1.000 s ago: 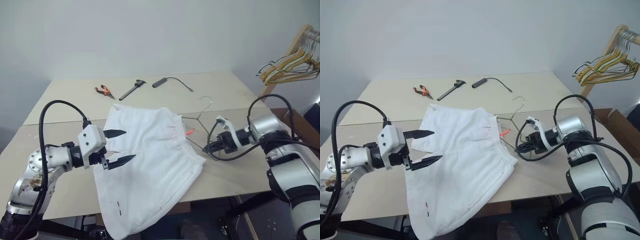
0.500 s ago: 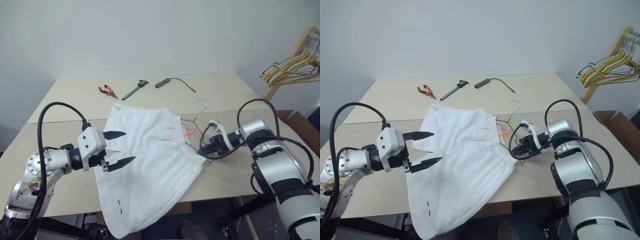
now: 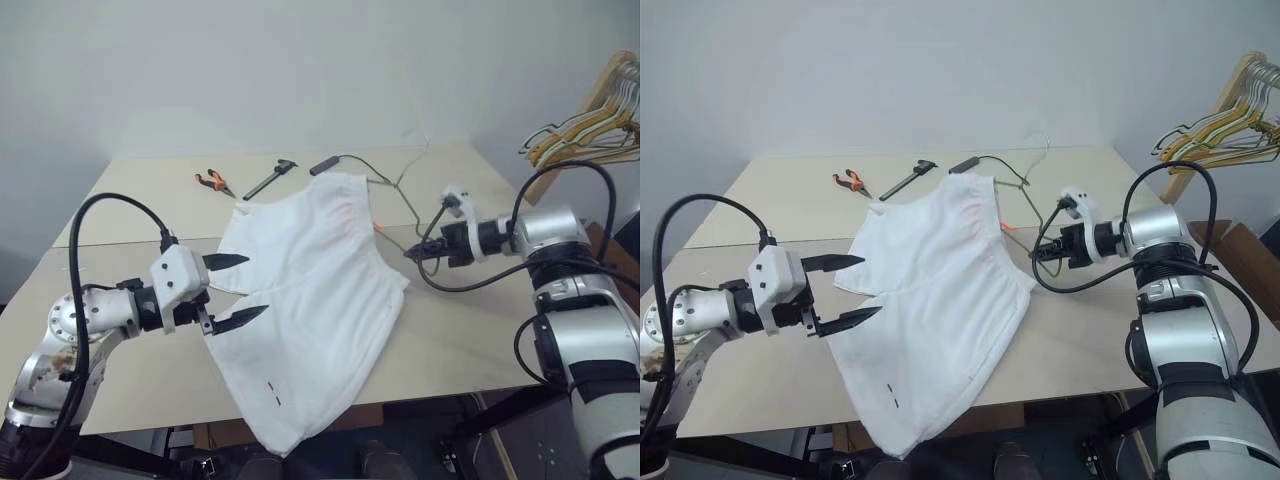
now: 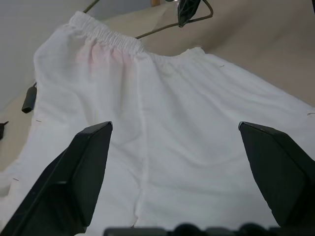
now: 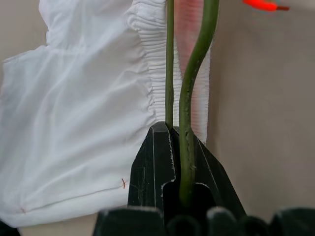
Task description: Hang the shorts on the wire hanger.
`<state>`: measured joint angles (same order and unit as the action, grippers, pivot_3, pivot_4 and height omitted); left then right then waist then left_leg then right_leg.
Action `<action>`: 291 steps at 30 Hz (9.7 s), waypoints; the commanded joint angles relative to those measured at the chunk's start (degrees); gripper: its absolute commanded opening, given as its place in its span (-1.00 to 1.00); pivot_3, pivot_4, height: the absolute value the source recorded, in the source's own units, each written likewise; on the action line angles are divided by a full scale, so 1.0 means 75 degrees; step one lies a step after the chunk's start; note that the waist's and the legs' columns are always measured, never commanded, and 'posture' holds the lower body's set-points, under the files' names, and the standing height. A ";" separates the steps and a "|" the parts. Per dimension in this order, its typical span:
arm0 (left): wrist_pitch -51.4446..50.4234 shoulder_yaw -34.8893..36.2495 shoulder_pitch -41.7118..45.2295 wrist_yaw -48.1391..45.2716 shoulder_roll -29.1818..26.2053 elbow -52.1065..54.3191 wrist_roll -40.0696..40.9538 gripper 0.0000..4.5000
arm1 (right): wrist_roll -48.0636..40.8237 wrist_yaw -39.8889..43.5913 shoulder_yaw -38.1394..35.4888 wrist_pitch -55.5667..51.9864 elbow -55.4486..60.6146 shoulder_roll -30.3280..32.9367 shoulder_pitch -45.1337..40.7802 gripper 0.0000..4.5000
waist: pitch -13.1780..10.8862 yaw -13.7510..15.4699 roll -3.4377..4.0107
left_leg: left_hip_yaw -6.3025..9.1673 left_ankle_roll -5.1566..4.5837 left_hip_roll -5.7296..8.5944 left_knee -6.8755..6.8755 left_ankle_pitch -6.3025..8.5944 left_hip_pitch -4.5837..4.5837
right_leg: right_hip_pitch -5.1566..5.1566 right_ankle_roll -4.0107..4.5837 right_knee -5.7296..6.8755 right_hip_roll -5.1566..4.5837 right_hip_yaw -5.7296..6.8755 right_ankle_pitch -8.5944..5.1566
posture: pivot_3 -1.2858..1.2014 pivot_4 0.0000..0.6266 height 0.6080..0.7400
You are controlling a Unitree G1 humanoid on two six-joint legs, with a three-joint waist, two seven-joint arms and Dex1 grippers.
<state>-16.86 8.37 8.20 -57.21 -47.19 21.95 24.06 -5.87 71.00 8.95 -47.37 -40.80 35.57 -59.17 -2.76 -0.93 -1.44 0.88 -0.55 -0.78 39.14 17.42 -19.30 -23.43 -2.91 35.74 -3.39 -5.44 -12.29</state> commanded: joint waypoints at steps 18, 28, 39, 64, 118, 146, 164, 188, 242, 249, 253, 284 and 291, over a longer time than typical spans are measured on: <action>0.3158 -0.1158 0.5829 -0.4239 -0.1359 -0.5546 -0.1080 0.99 | -0.0237 -0.0446 0.0690 0.1234 0.7144 0.0811 0.1511 -1.00 | 0.0001 -0.0278 -0.0001 | 0.0005 0.0019 0.0002 0.0023 -0.0013 -0.0103 | -0.0097 0.0001 0.0021 0.0003 0.0011 0.0001 | 0.02 -1.00 1.00; 0.5010 -0.2647 0.7420 -0.4658 -0.0166 -0.8474 -0.2750 0.99 | -0.0429 -0.0338 0.0924 0.0793 0.7428 0.0922 0.1326 -1.00 | 0.0001 -0.0456 -0.0002 | 0.0013 0.0002 0.0002 0.0082 -0.0003 -0.0138 | -0.0108 -0.0004 0.0018 0.0004 0.0011 0.0000 | -0.01 -1.00 1.00; 0.5203 -0.2804 0.7363 -0.4705 0.0497 -0.8918 -0.3007 -0.24 | -0.0744 -0.0342 0.1010 0.0000 0.7679 0.1014 0.1024 -1.00 | 0.0001 -0.0625 -0.0001 | 0.0019 -0.0001 0.0002 0.0091 -0.0001 -0.0138 | -0.0108 -0.0009 0.0034 0.0003 0.0010 -0.0003 | -0.03 -1.00 1.00; 0.3230 -0.1827 0.5914 -0.4027 0.0380 -0.7291 -0.2157 -1.00 | -0.0975 -0.2180 -0.2165 0.0253 0.6666 0.1938 0.2822 0.88 | 0.0003 -0.0801 -0.0004 | 0.0045 -0.0002 0.0005 0.0093 0.0000 -0.0140 | -0.0104 -0.0011 0.0039 -0.0005 0.0020 -0.0004 | -0.04 -1.00 1.00; 0.2538 -0.1921 0.4398 -0.3924 -0.0404 -0.6499 -0.2255 -1.00 | -0.2258 -0.2302 -0.1389 0.1188 0.6263 0.0276 0.4099 -0.99 | 0.0017 -0.1060 0.0004 | 0.0064 -0.0002 0.0010 0.0095 0.0000 -0.0129 | -0.0091 -0.0020 0.0043 -0.0006 0.0014 0.0008 | -0.05 -1.00 1.00; 0.1916 -0.1781 0.3864 -0.4020 -0.0496 -0.5966 -0.1672 -1.00 | -0.2314 -0.1652 -0.1287 0.1449 0.6110 0.1230 0.4072 -0.99 | 0.0018 -0.1225 0.0004 | 0.0061 -0.0002 0.0009 0.0096 0.0000 -0.0129 | -0.0093 -0.0022 0.0045 -0.0007 0.0009 0.0007 | -0.07 -1.00 1.00; 0.2192 -0.2306 0.3762 -0.3408 -0.0636 -0.6393 -0.2587 -1.00 | -0.2414 -0.1274 -0.1453 0.1607 0.6108 0.1500 0.3986 -0.99 | 0.0018 -0.1247 0.0004 | 0.0061 -0.0002 0.0009 0.0096 0.0000 -0.0129 | -0.0094 -0.0022 0.0045 -0.0007 0.0008 0.0007 | -0.07 -1.00 1.00; 0.2050 -0.1809 0.3835 -0.3814 -0.0432 -0.6765 -0.1458 -1.00 | -0.2428 -0.0999 -0.1430 0.1702 0.6005 0.1517 0.4065 -0.99 | 0.0018 -0.1251 0.0004 | 0.0062 -0.0002 0.0008 0.0096 0.0000 -0.0129 | -0.0094 -0.0022 0.0046 -0.0007 0.0009 0.0007 | -0.07 -1.00 1.00; 0.3455 -0.3083 0.4887 -0.3266 0.0487 -0.7446 -0.3582 -1.00 | -0.2497 -0.2090 0.0094 0.0647 0.7650 0.0273 0.2252 0.98 | 0.0019 -0.1285 0.0004 | 0.0065 -0.0002 0.0010 0.0097 0.0000 -0.0128 | -0.0094 -0.0021 0.0050 -0.0007 0.0009 0.0007 | -0.08 -1.00 1.00; 0.3464 -0.3042 0.4967 -0.3288 0.0575 -0.7456 -0.3611 -1.00 | -0.1875 -0.2432 0.1096 0.0511 0.7117 -0.0482 0.1418 0.98 | 0.0019 -0.1270 0.0005 | 0.0075 -0.0002 0.0010 0.0097 0.0000 -0.0135 | -0.0101 -0.0020 0.0063 -0.0010 0.0013 0.0008 | -0.07 -1.00 1.00; 0.3442 -0.3011 0.4976 -0.3256 0.0558 -0.7427 -0.3624 -1.00 | -0.1896 -0.2130 0.0626 0.0688 0.6937 0.0088 0.1538 0.98 | 0.0019 -0.1181 0.0005 | 0.0081 -0.0002 0.0015 0.0098 0.0000 -0.0151 | -0.0102 -0.0022 0.0063 -0.0021 0.0030 0.0009 | -0.05 -1.00 1.00; 0.3577 -0.3317 0.5299 -0.3220 0.0797 -0.7622 -0.4108 -1.00 | 0.0112 -0.1544 0.2853 0.0413 0.5533 -0.0017 0.1801 0.09 | 0.0020 -0.1284 0.0004 | 0.0073 -0.0002 0.0012 0.0101 0.0000 -0.0136 | -0.0100 -0.0021 0.0051 -0.0011 0.0017 0.0009 | -0.08 -1.00 1.00; 0.3606 -0.3321 0.5290 -0.3242 0.0814 -0.7598 -0.4100 -1.00 | 0.0423 -0.1185 0.3166 0.0656 0.5242 -0.0153 0.1634 -0.99 | 0.0020 -0.1291 0.0004 | 0.0073 -0.0002 0.0013 0.0102 0.0000 -0.0136 | -0.0100 -0.0021 0.0052 -0.0012 0.0019 0.0009 | -0.08 -1.00 1.00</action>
<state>9.63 -17.18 46.59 -81.82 -41.02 -35.96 -7.20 -3.09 61.25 33.05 -43.48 -1.54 34.73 -45.07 -2.61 -10.61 -1.41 1.43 -0.57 -0.69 39.90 17.42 -20.31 -24.18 -3.07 36.13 -3.48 -5.29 -12.23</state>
